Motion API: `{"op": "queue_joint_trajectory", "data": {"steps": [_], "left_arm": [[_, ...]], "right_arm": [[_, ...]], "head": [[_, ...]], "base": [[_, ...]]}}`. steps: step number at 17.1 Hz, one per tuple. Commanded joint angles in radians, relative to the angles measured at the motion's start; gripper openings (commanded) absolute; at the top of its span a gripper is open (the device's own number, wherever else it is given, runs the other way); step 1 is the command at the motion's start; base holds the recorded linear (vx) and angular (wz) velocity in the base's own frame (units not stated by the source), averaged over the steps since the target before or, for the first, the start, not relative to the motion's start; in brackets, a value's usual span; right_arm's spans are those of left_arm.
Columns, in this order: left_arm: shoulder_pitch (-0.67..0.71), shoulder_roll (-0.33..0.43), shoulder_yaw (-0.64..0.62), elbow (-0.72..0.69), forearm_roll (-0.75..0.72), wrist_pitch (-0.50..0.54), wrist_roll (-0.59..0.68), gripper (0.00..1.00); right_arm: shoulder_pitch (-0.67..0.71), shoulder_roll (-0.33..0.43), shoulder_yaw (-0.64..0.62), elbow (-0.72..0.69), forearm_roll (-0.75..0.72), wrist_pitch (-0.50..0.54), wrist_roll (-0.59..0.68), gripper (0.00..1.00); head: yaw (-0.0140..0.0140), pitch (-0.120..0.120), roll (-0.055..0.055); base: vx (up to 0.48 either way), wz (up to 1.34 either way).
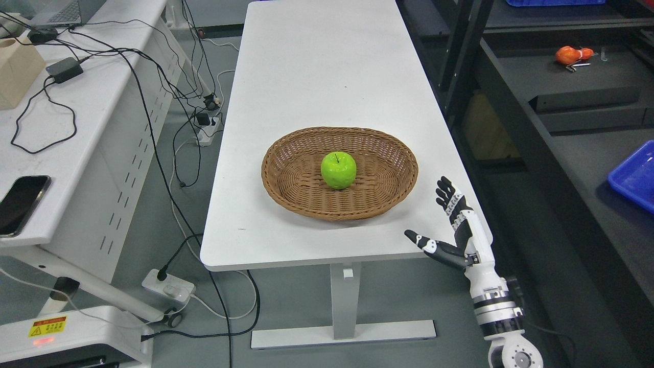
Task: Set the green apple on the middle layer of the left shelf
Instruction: 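Reach the right hand toward the green apple in the wicker basket, then close the right hand fingers around the green apple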
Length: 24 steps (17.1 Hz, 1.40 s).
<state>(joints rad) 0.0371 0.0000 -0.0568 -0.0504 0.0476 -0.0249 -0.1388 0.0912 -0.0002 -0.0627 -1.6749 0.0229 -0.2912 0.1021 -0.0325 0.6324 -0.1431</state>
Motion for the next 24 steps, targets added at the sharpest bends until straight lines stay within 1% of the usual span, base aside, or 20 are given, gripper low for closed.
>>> {"op": "queue_joint_trajectory", "data": {"steps": [1, 2, 3, 4, 6, 8, 9, 10, 11, 13, 14, 17, 19, 21, 23, 24], "left_arm": [[0.0, 0.017, 0.0, 0.0, 0.0, 0.0, 0.001, 1.0], [0.0, 0.017, 0.0, 0.0, 0.0, 0.0, -0.001, 1.0], [0.0, 0.017, 0.0, 0.0, 0.0, 0.0, -0.001, 1.0], [0.0, 0.017, 0.0, 0.0, 0.0, 0.0, 0.001, 1.0], [0.0, 0.017, 0.0, 0.0, 0.0, 0.0, -0.001, 1.0], [0.0, 0.017, 0.0, 0.0, 0.0, -0.001, -0.001, 1.0], [0.0, 0.017, 0.0, 0.001, 0.0, -0.001, 0.001, 1.0], [0.0, 0.017, 0.0, 0.0, 0.0, 0.0, -0.001, 1.0], [0.0, 0.017, 0.0, 0.0, 0.0, -0.001, -0.001, 1.0], [0.0, 0.017, 0.0, 0.0, 0.0, -0.001, 0.001, 1.0], [0.0, 0.017, 0.0, 0.0, 0.0, 0.0, -0.001, 1.0], [0.0, 0.017, 0.0, 0.0, 0.0, 0.0, -0.001, 1.0], [0.0, 0.017, 0.0, 0.0, 0.0, 0.0, 0.001, 1.0], [0.0, 0.017, 0.0, 0.001, 0.0, 0.0, -0.001, 1.0], [0.0, 0.017, 0.0, 0.001, 0.0, 0.0, -0.001, 1.0], [0.0, 0.017, 0.0, 0.0, 0.0, -0.001, -0.001, 1.0]], "right_arm": [[-0.158, -0.104, 0.073, -0.019, 0.252, -0.036, 0.017, 1.0], [-0.207, -0.116, 0.095, -0.019, 0.378, -0.02, 0.016, 1.0], [-0.238, -0.133, 0.118, -0.017, 0.449, 0.0, 0.016, 1.0], [-0.267, -0.153, 0.163, -0.014, 0.469, 0.024, 0.016, 1.0], [-0.295, -0.153, 0.184, -0.013, 0.462, 0.052, 0.016, 1.0], [-0.297, -0.147, 0.193, -0.014, 0.436, 0.024, 0.024, 1.0], [-0.295, -0.144, 0.202, -0.013, 0.428, -0.012, 0.039, 1.0], [-0.294, -0.152, 0.227, -0.013, 0.43, -0.035, 0.078, 1.0], [-0.288, -0.168, 0.256, -0.011, 0.434, -0.045, 0.147, 1.0], [-0.272, -0.219, 0.283, -0.003, 0.436, -0.074, 0.262, 1.0], [-0.262, -0.234, 0.291, -0.003, 0.437, -0.081, 0.284, 1.0], [-0.266, -0.247, 0.305, 0.032, 0.451, -0.071, 0.289, 1.0], [-0.284, -0.248, 0.307, 0.056, 0.457, -0.043, 0.292, 1.0], [-0.288, -0.253, 0.323, 0.075, 0.506, -0.039, 0.295, 1.0], [-0.286, -0.286, 0.351, 0.081, 0.56, -0.04, 0.294, 1.0], [-0.283, -0.297, 0.354, 0.081, 0.562, -0.045, 0.294, 1.0]], "head": [[0.0, 0.0, 0.0], [0.0, 0.0, 0.0], [0.0, 0.0, 0.0], [0.0, 0.0, 0.0], [0.0, 0.0, 0.0], [0.0, 0.0, 0.0], [0.0, 0.0, 0.0], [0.0, 0.0, 0.0], [0.0, 0.0, 0.0], [0.0, 0.0, 0.0], [0.0, 0.0, 0.0], [0.0, 0.0, 0.0], [0.0, 0.0, 0.0], [0.0, 0.0, 0.0], [0.0, 0.0, 0.0], [0.0, 0.0, 0.0]], "base": [[0.0, 0.0], [0.028, -0.02], [0.028, -0.02], [0.067, -0.05], [0.102, -0.08], [0.16, -0.07], [0.183, -0.04], [0.184, 0.0], [0.196, 0.01], [0.193, 0.03], [0.189, 0.05], [0.161, 0.05], [0.136, 0.04], [0.107, 0.02], [0.076, 0.01], [0.038, 0.0]]}}
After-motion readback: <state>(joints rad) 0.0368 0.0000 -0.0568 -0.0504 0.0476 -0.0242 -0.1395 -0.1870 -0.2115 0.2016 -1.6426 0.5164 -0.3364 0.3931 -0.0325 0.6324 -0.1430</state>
